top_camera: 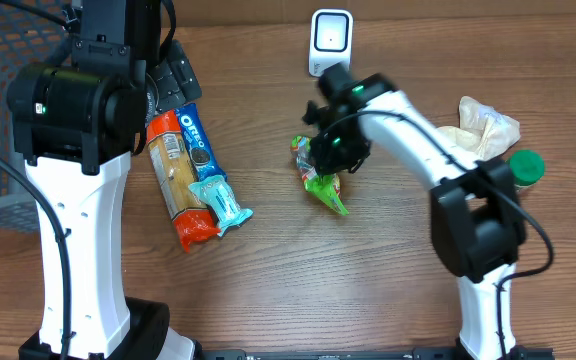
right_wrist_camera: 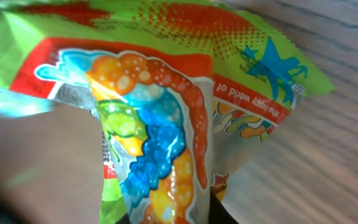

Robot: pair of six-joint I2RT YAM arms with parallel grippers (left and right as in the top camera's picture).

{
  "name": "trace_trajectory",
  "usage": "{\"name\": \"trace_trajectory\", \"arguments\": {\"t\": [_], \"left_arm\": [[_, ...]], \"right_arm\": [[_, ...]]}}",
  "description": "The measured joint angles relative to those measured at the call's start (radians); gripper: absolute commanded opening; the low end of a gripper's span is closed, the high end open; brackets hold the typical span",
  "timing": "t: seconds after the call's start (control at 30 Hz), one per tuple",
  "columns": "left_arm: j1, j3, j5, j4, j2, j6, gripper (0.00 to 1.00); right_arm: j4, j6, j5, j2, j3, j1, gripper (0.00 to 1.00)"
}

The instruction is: Scan the item barcode

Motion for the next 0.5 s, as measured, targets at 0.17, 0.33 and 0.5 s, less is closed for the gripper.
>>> {"name": "trace_trajectory", "arguments": {"t": [0.17,0.33,0.5], "left_arm": [[0.000,0.000,0.000,0.000,0.000,0.000,1.00],[0.000,0.000,0.000,0.000,0.000,0.000,1.00],[0.000,0.000,0.000,0.000,0.000,0.000,1.00]], "right_arm": [[-0.089,-0.135,-0.362,-0.033,0.002,-0.142,0.11],[-0.159,-0.254,-0.597,-0.033,0.002,-0.228,0.06],[-0.237,-0.345,-0.786,-0.033,0.002,-0.262,0.04]]}}
